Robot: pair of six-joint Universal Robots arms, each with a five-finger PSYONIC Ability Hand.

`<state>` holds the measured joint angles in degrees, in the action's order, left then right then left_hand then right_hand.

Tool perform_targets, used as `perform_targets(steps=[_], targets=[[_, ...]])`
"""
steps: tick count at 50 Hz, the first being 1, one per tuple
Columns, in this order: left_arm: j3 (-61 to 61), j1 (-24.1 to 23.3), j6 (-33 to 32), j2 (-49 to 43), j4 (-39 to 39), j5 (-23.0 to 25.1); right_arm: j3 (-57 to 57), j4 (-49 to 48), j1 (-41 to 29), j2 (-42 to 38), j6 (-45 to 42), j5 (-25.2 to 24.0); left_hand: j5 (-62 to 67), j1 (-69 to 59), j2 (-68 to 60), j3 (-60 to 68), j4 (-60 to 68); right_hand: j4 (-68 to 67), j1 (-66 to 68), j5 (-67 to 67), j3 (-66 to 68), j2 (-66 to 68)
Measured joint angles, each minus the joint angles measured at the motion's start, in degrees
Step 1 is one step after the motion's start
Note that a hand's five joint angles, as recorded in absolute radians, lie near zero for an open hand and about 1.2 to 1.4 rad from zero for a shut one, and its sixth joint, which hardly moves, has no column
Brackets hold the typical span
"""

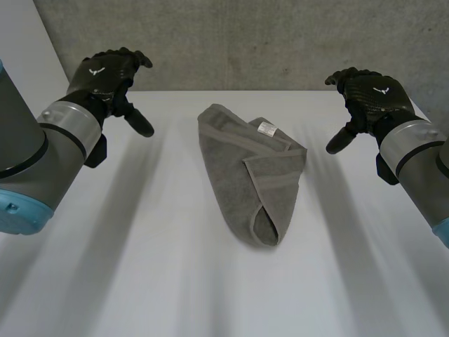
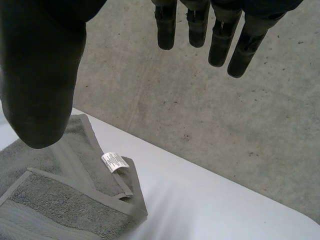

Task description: Fold the towel.

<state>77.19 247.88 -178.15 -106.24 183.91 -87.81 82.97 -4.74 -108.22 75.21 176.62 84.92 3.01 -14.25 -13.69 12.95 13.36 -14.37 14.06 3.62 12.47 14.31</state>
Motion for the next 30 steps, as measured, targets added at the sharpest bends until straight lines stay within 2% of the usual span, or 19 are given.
perform_targets(steps=[22, 26, 30], targets=[[0.7, -0.7, -0.4, -1.8, 0.3, -0.1, 0.0, 0.2, 0.1, 0.5, -1.6, -0.7, 0.0, 0.0, 0.0, 0.0, 0.0, 0.0, 0.0, 0.0, 0.0, 0.0], [0.7, -0.7, -0.7, -2.6, 0.5, 0.5, 0.0, 0.9, -0.2, 0.4, -3.5, -2.0, 0.0, 0.0, 0.0, 0.0, 0.0, 0.0, 0.0, 0.0, 0.0, 0.0], [0.0, -0.8, -0.8, -4.8, 1.1, 1.9, 0.0, 4.1, -0.8, -0.3, -8.6, -5.9, 0.0, 0.0, 0.0, 0.0, 0.0, 0.0, 0.0, 0.0, 0.0, 0.0]])
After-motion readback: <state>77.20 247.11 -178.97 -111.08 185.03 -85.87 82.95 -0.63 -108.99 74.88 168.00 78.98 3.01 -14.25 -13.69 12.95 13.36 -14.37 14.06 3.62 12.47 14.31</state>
